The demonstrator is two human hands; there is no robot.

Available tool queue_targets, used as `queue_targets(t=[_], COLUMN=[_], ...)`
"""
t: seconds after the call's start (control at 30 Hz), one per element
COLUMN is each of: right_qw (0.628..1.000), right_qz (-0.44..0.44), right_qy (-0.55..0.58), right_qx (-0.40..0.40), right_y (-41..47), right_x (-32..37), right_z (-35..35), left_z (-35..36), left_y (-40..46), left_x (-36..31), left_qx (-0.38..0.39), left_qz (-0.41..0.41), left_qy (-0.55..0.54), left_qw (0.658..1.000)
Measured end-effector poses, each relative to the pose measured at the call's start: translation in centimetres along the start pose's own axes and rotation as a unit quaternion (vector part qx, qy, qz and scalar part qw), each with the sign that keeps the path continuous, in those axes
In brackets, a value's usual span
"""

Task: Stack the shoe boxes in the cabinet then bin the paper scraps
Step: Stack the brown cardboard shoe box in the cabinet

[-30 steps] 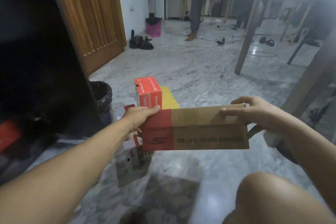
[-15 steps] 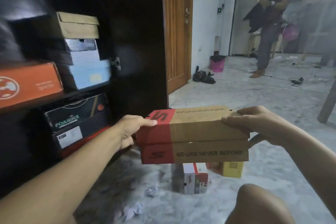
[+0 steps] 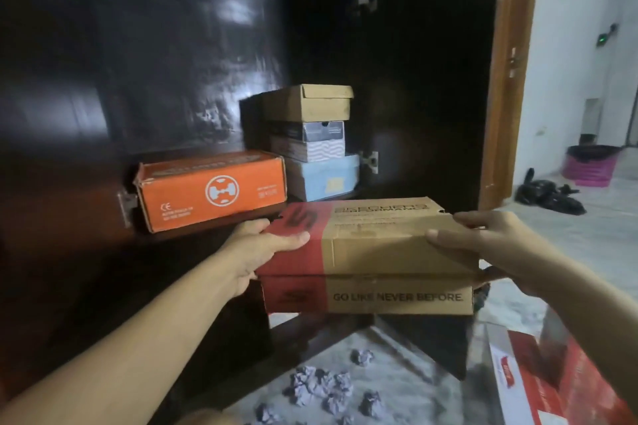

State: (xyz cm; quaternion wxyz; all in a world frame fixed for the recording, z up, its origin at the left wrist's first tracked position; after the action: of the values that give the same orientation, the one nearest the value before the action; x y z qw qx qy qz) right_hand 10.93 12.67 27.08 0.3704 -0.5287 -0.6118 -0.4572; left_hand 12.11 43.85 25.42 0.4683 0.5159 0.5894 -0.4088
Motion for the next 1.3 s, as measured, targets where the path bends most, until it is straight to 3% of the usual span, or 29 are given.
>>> queue_targets(t=[0.4, 0.63, 0.83, 1.07, 1.13, 1.2, 1.23, 1.3], right_qw=[0.979, 0.975, 0.973, 0.974, 0.976, 0.975, 0.973, 0.969], right_qz=[-0.157, -0.179, -0.163, -0.165, -0.170, -0.170, -0.166, -0.185], right_qy=[0.093, 0.097, 0.131, 0.150, 0.135, 0.111, 0.097, 0.046], right_qx=[0.093, 0.093, 0.093, 0.031, -0.018, -0.092, -0.127, -0.157], right_y=[11.7, 19.0, 23.6, 27.3, 28.0, 28.3, 28.4, 28.4], right_x=[10.2, 12.7, 13.2, 12.5, 12.0, 11.3, 10.8, 9.7], right_z=[9.8, 15.3, 18.8, 22.5, 23.5, 24.6, 25.3, 26.9], left_z=[-11.2, -15.2, -16.8, -18.4, -17.7, -17.0, -16.7, -16.2], left_y=[0.5, 4.8, 9.7, 13.8, 13.4, 13.5, 14.0, 15.1], left_x=[-8.2, -7.8, -7.5, -5.3, -4.8, -3.7, -2.8, -0.7], left_qx=[-0.242, -0.340, -0.415, -0.505, -0.558, -0.591, -0.582, -0.528], left_qz=[0.132, 0.109, 0.142, 0.170, 0.190, 0.220, 0.231, 0.235], left_qy=[-0.066, -0.091, -0.106, 0.096, 0.187, 0.317, 0.382, 0.485], left_qw=[0.959, 0.930, 0.892, 0.841, 0.786, 0.708, 0.680, 0.657])
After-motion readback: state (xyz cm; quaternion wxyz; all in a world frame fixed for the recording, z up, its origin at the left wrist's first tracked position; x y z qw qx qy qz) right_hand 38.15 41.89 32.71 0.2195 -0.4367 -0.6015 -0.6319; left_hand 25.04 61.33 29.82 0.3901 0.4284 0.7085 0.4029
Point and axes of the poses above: each hand's wrist, its own y-axis towards the middle knuckle, its own z-axis out of the palm, x = y × z, the point moved 3 cm from there along y, towards the middle knuckle, and after that the axes turned 3 degrees about y, right-handed, at the moved point
